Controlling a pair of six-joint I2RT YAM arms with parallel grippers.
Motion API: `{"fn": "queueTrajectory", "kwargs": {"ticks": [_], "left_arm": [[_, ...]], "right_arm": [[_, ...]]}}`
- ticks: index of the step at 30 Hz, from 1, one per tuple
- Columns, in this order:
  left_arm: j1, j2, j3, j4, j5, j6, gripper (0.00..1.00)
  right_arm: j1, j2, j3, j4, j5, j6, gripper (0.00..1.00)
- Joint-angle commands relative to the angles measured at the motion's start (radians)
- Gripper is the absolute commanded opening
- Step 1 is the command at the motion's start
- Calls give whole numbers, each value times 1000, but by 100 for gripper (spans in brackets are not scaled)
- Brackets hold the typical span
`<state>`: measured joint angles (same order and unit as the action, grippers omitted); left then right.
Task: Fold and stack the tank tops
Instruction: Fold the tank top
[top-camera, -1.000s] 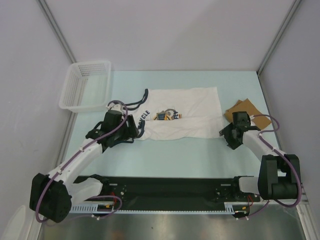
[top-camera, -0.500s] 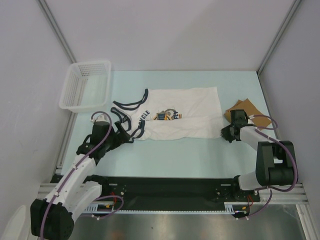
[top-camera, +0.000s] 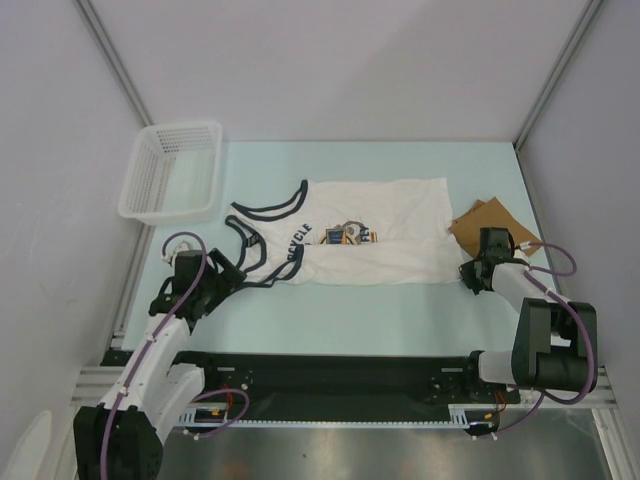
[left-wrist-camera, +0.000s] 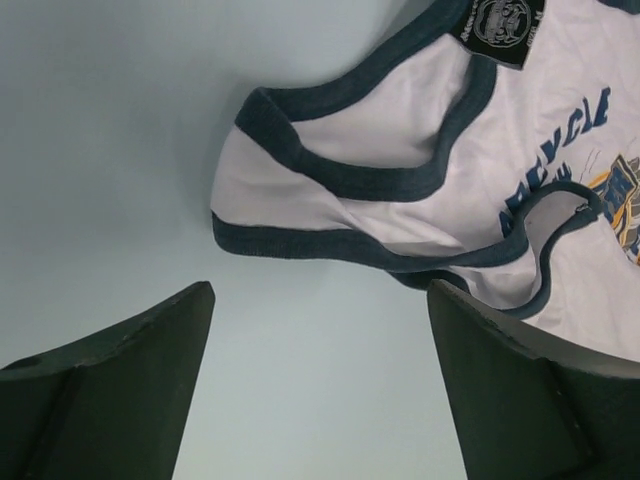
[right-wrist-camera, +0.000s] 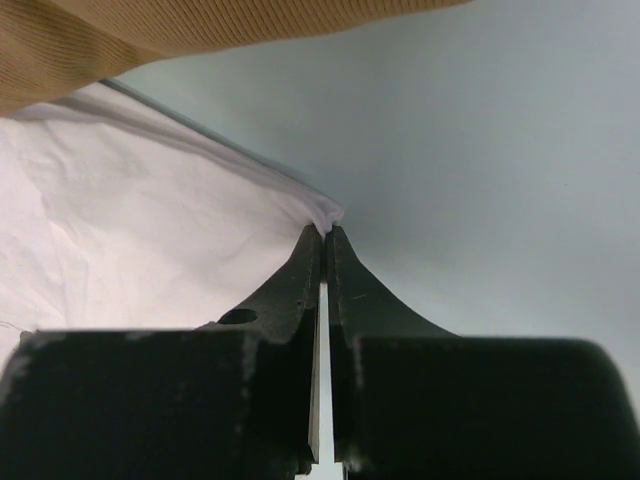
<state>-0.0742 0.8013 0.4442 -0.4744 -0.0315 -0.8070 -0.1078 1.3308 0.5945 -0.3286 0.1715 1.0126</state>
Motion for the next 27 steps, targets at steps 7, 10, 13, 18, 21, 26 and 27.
{"fn": "queueTrajectory", "kwargs": {"ticks": [7,10,13,18,21,26,27], "left_arm": [[120,-1,-107,134,-27,-133,86],[152,42,-117,169,-31,-135,80],[175,96,-136,235,-51,-149,72],[205,179,-122,348,-47,-153,19],[246,200,-81,320,-68,-124,0],[398,174,-27,255,-53,-67,0],[422,170,-6,232,-53,-46,0]], "right_arm": [[-23,5,-5,-4,29,-42,0],[-26,2,-9,2,17,-43,0],[-26,1,-12,8,8,-43,0],[-26,-2,-19,14,-4,-45,0],[-24,-2,-21,10,-10,-58,0],[9,-2,-18,-7,-4,-75,0],[23,-4,-15,-15,-4,-78,0]]}}
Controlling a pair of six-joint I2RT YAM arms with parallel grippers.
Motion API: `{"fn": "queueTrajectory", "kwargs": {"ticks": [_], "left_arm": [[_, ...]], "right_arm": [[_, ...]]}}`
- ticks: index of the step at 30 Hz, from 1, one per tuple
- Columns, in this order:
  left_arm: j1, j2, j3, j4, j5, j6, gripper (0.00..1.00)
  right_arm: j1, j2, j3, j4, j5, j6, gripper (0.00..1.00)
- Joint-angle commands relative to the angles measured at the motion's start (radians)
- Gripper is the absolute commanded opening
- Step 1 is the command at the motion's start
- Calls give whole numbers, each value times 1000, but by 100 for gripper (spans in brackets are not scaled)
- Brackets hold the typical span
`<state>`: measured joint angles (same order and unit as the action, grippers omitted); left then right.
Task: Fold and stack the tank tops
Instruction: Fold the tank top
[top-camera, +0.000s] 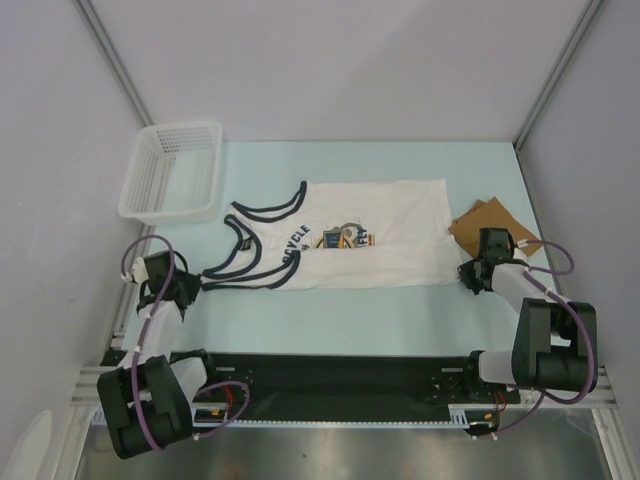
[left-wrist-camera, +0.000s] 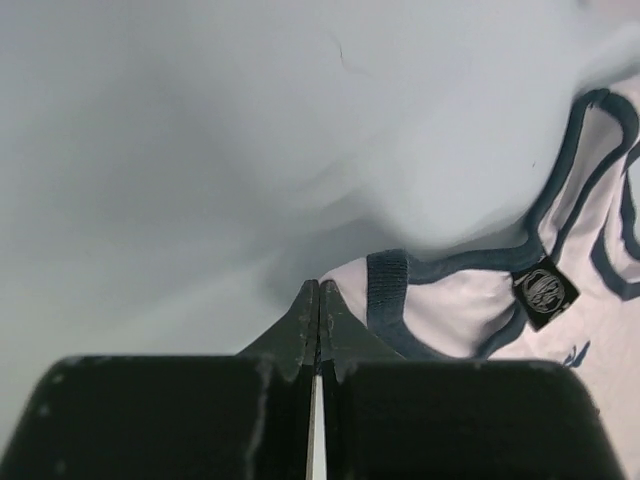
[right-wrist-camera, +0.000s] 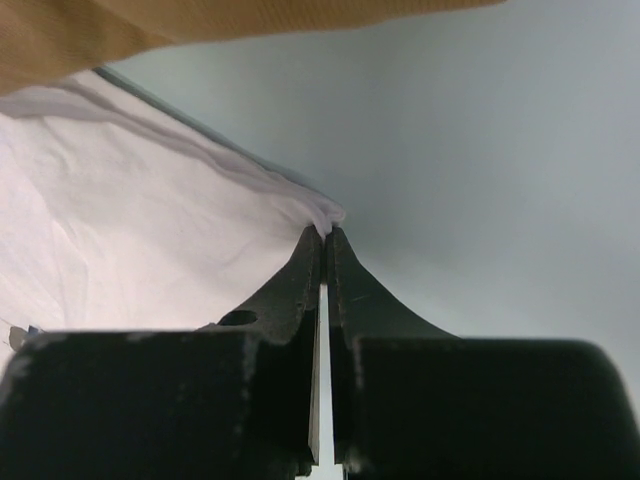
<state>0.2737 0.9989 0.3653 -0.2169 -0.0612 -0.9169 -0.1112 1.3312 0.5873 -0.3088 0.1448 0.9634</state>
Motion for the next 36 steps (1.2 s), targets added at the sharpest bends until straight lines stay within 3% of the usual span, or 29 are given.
{"fn": "queueTrajectory", "kwargs": {"ticks": [1,6,13,18,19,20,22,23,24,25,26,29,33,35,36], "left_arm": [[108,-32,84,-36,-26,75,0],[136,-42,132,-124,-54,124,0],[249,-103,118,-220,-57,153,0],[256,-140,107,-251,-71,135,4],[259,-143,106,-246,-92,135,8],[259,-144,107,-246,-100,133,20],[265,-144,113,-248,-88,135,29],[265,-144,113,-249,-83,136,50],[266,-146,112,-246,-81,138,57],[265,-149,113,-248,-84,141,61],[265,-155,116,-260,-97,141,67],[265,-203,130,-274,-133,138,70],[266,-281,158,-254,-102,162,76],[263,-279,170,-181,1,229,81],[253,-266,187,-147,164,265,83]], "right_arm": [[39,-4,-4,-42,24,-22,0],[166,-36,19,-151,39,6,0],[174,-208,11,-302,70,6,0],[177,-289,-17,-400,33,23,0],[180,-303,-32,-407,33,37,0],[182,-329,-37,-411,36,41,0],[182,-351,-47,-420,47,41,1],[182,-365,-55,-418,47,38,4],[182,-368,-58,-420,48,38,9],[182,-371,-60,-420,42,28,18],[182,-374,-58,-423,39,24,35],[182,-386,-46,-441,67,21,64],[183,-403,9,-447,117,0,65],[180,-392,43,-403,134,-43,65],[183,-383,64,-374,125,-113,65]]}}
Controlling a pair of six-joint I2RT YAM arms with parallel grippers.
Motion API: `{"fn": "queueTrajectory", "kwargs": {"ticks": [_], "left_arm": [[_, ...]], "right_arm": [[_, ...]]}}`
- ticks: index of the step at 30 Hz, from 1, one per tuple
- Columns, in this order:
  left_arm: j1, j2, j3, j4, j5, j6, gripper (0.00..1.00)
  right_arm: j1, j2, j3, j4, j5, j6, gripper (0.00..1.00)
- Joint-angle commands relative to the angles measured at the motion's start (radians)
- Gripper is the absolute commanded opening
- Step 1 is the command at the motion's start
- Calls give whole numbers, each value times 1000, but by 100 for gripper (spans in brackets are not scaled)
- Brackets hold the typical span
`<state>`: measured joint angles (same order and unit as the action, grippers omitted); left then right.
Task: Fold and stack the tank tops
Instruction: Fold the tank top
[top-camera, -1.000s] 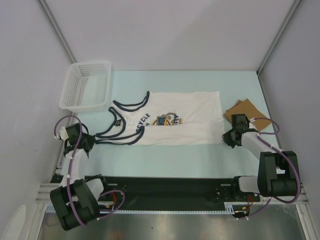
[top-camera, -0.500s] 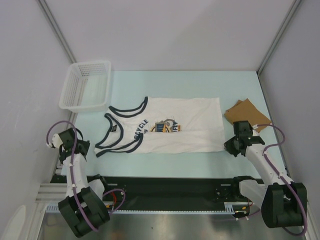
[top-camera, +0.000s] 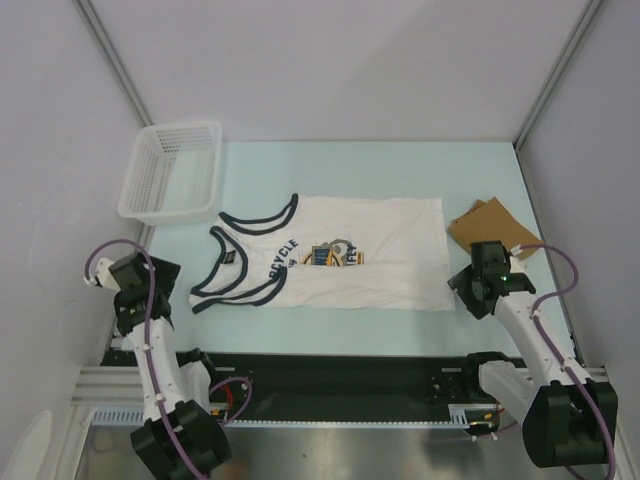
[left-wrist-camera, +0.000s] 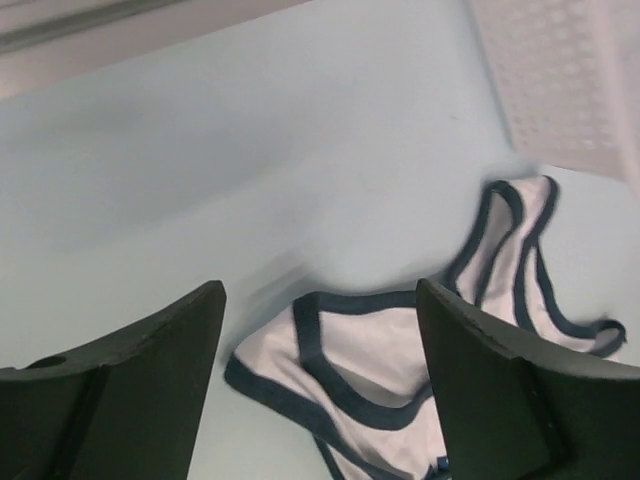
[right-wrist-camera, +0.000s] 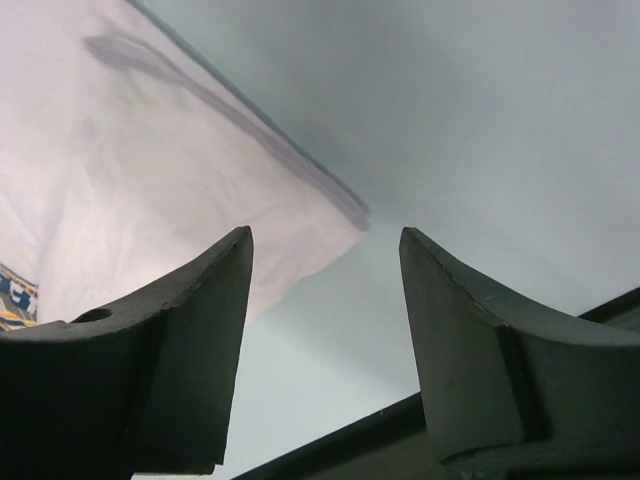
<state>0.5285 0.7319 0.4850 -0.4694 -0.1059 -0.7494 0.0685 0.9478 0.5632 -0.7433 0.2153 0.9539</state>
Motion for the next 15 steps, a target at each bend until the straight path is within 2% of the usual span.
{"fn": "queueTrajectory", "kwargs": {"ticks": [1,2,3,5,6,10,15], "left_arm": [[-11,14,70,203,316,146,84],[-30,21,79,227,381,189,86],[-107,27,104,239,396,197,87],[-209,49,144,252,355,238,89],[-298,64,188,250,307,240,89],[-445,220,309,242,305,248,88],[-613,481,456,328,342,243,88]], "right_arm": [[4,21,115,102,35,-147,64],[4,32,128,183,-9,-186,63],[5,49,133,241,-49,-272,61],[7,106,159,364,-163,-349,59],[7,126,171,399,-192,-381,59],[7,268,300,444,-206,-490,52],[5,443,472,475,-200,-557,51]]}}
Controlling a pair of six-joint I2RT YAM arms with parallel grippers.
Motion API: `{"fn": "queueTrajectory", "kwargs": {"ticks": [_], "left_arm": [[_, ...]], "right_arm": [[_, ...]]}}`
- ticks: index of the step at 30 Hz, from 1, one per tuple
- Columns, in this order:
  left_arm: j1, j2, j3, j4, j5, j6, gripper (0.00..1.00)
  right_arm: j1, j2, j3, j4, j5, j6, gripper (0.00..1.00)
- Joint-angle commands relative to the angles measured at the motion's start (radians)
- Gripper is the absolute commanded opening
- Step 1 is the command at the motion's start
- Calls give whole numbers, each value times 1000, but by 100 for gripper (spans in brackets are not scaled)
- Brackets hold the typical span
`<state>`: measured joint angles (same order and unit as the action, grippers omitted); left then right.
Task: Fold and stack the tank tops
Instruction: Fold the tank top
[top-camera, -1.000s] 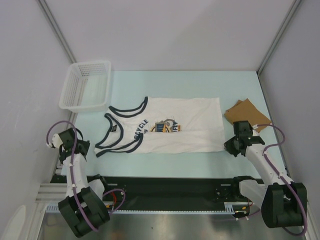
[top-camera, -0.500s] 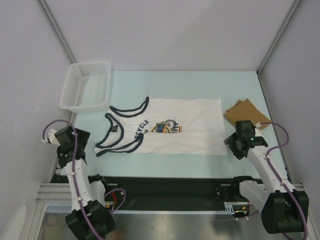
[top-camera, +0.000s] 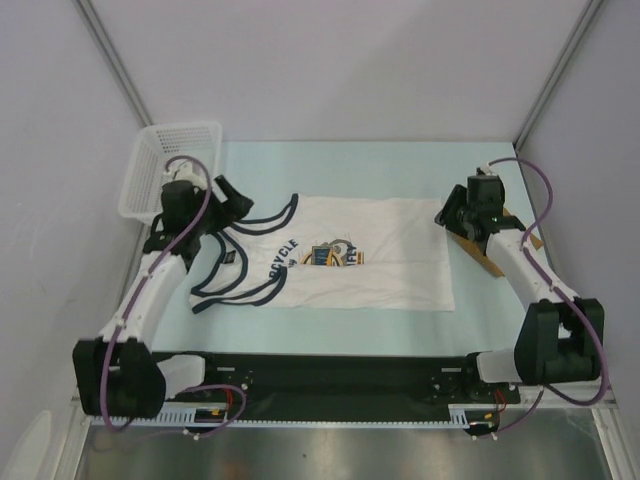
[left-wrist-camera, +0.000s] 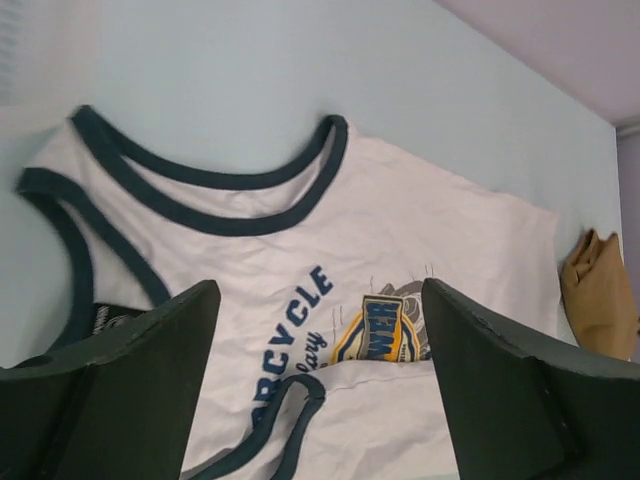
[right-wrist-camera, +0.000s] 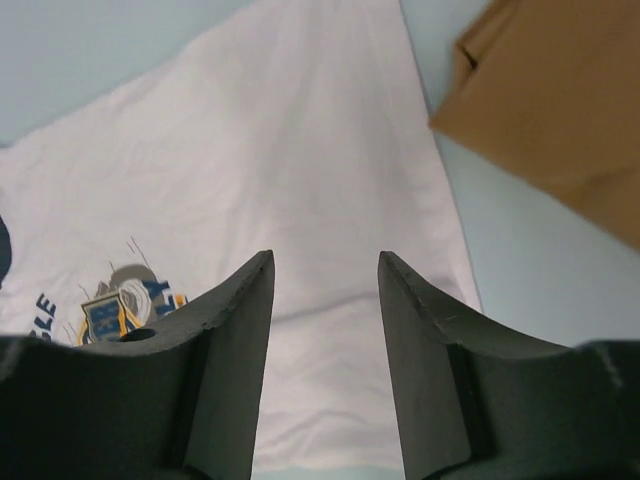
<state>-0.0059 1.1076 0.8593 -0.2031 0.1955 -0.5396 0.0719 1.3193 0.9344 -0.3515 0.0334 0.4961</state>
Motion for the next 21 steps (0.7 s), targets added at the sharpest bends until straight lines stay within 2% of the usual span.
{"fn": "queueTrajectory", "kwargs": {"ticks": [1,9,11,17,21], "left_arm": [[-95,147,110,76,36,35,88],[-170,615,438,100,35,62,82],[-178,742,509,79,45,73,79],[-203,992,731,38,59,79,78],[-210,1092,848,-12,71,72,76]], "right_arm": [[0,98,131,80,-17,-105,50],[-21,391,378,56,39,-156,50],[-38,480,447,43,24,-159,47],[-63,668,616,6,-1,-165,47],[-64,770,710,-36,-16,-174,48]]}}
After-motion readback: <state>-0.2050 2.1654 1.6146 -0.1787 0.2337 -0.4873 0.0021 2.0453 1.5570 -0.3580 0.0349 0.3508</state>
